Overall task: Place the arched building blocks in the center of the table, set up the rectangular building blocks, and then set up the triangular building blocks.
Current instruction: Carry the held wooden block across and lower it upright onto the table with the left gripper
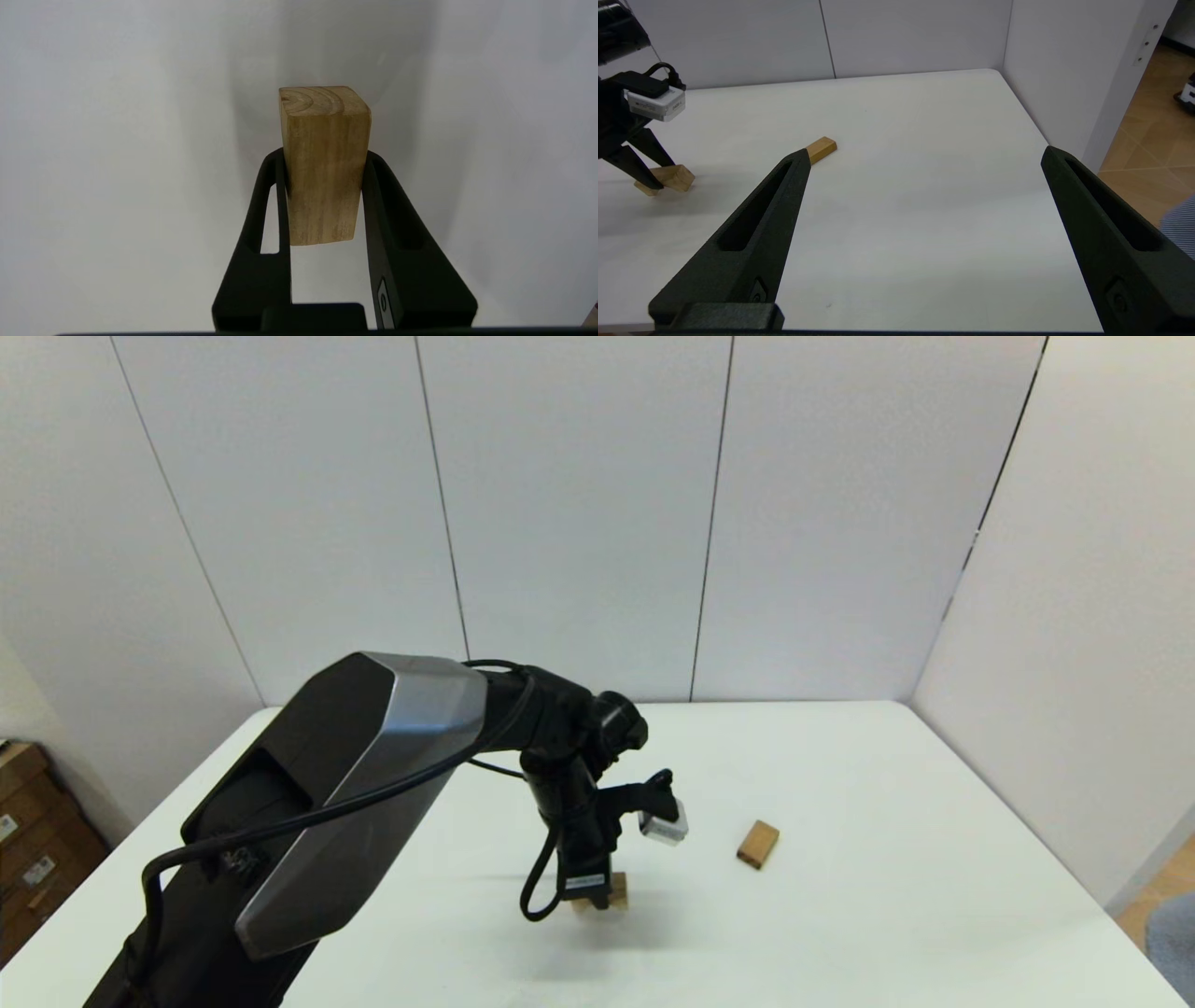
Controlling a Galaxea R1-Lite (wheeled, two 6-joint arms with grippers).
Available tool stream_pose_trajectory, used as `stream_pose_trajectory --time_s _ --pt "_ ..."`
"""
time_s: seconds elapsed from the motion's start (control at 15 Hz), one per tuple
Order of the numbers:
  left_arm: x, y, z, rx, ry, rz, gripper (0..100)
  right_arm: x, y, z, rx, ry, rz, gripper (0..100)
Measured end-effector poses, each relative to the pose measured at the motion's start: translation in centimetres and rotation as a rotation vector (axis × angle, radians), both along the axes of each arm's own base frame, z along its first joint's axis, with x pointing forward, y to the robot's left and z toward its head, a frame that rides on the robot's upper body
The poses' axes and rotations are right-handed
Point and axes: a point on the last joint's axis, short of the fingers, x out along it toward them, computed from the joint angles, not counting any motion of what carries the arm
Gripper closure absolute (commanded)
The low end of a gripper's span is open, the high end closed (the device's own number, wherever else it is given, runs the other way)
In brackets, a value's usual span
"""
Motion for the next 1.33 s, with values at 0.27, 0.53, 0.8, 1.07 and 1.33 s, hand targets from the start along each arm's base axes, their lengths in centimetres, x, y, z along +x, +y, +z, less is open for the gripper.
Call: stream_pose_trajectory --time_s 0.27,0.53,0.8,1.07,1.33 --pt "-0.34 -0.50 -0.27 0.004 0.016 0.035 100 0.00 0.00 0.00 -0.001 0.000 0.000 0" --pt "-0.59 -0.91 -0.52 0.005 0.020 0.038 100 0.00 0.00 0.00 0.000 0.000 0.000 0" --pt "-0.65 -1.08 -0.57 0.002 0.016 0.035 100 0.00 0.00 0.00 0.000 0.000 0.000 0" --pt "-0.66 -1.11 -0.57 0.002 0.012 0.023 100 0.00 0.00 0.00 -0.001 0.000 0.000 0" --pt "-0.69 -1.10 -0.46 0.004 0.009 0.020 100 0.00 0.00 0.00 -0.001 0.000 0.000 0"
